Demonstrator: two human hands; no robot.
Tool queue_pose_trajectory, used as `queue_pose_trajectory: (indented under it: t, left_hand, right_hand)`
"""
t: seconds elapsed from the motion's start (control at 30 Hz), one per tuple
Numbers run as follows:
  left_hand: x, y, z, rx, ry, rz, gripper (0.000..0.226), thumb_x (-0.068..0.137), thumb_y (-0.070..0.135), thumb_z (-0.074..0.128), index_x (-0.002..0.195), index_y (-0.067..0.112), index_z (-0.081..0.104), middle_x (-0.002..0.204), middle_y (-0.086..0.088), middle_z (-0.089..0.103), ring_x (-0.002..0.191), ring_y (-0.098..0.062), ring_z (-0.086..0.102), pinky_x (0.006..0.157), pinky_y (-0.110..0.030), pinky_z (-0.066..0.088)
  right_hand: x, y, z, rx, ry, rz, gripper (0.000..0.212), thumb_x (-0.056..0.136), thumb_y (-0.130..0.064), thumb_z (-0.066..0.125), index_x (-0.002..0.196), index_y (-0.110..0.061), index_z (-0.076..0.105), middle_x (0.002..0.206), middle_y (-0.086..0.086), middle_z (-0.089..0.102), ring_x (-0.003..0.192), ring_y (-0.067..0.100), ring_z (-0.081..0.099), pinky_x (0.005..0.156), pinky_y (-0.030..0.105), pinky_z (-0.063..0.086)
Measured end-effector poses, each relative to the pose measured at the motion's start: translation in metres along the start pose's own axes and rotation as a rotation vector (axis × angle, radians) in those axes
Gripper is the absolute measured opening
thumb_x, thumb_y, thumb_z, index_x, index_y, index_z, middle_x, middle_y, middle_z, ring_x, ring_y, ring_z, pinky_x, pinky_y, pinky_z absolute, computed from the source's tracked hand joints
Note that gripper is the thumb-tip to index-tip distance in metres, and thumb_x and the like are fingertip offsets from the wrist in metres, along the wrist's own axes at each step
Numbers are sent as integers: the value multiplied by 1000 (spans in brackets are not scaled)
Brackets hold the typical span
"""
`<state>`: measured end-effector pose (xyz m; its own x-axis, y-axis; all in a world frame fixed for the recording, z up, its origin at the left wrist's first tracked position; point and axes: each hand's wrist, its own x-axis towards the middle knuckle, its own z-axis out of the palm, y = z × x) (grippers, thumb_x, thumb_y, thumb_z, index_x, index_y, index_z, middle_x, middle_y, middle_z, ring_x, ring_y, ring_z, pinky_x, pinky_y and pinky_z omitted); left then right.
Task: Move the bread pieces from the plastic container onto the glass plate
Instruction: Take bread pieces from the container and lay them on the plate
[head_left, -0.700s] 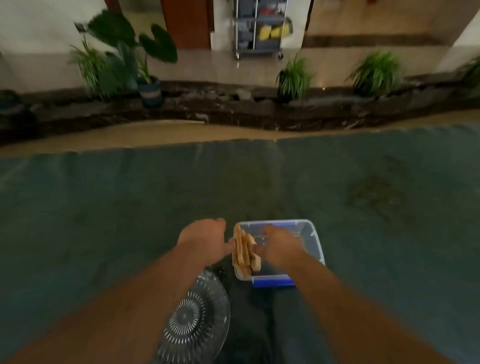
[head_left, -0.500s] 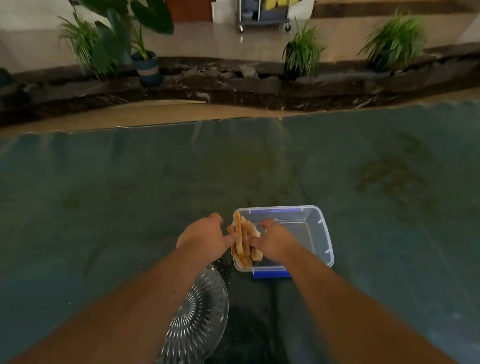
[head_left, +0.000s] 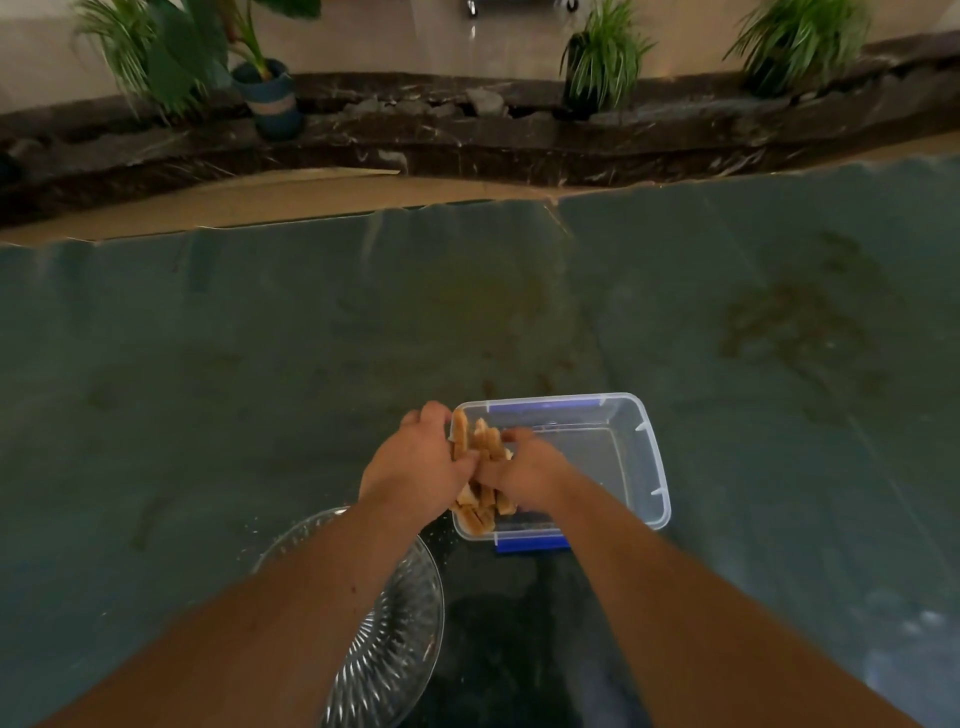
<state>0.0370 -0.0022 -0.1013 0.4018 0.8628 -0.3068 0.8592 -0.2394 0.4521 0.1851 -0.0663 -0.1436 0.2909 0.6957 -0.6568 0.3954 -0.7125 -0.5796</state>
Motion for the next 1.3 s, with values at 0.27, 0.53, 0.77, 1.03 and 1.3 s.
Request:
queue_pose_trajectory:
  t: [0.27, 0.53, 0.77, 1.03, 1.3]
  left_hand:
    - [0, 5, 3, 42, 94, 29, 47, 85, 44, 72, 125, 28, 52, 113, 0, 49, 84, -20, 57, 60, -34, 43]
    - [-3, 31, -24, -526, 20, -15, 58, 75, 84, 57, 107, 36, 65, 102, 12, 71, 93, -9, 69, 76, -36, 58]
    - [-23, 7, -94, -949, -104, -224, 56, 81, 54, 82, 119, 17, 65, 112, -5, 77, 91, -18, 78, 74, -39, 67]
    - [-71, -96, -121, -957, -133, -266, 40, 92, 39, 77, 116, 8, 66, 105, -13, 81, 91, -29, 79, 95, -54, 60]
    - [-98, -164, -75, -985, -216, -396, 29, 97, 35, 72, 113, 10, 67, 94, -7, 83, 83, -24, 80, 70, -36, 62]
  right_hand:
    - [-8, -3, -7, -420, 118, -72, 22, 105, -25, 63, 85, -16, 60, 97, 8, 75, 67, 14, 57, 77, 37, 54]
    - [-46, -44, -32, 106, 390, -180, 18, 98, -42, 66, 107, -26, 65, 86, -8, 73, 76, 10, 70, 60, 29, 53]
    - [-84, -102, -16, 279, 102, -373, 29, 93, -31, 76, 122, -30, 70, 101, -10, 78, 86, 7, 76, 69, 27, 65]
    - [-92, -130, 73, 407, -51, -305, 29, 105, -19, 67, 133, -14, 73, 116, 12, 81, 105, 28, 78, 95, 55, 63]
    - [-87, -103, 142, 412, -124, -59, 27, 101, -28, 74, 125, -17, 68, 113, 8, 77, 93, 22, 79, 71, 44, 70]
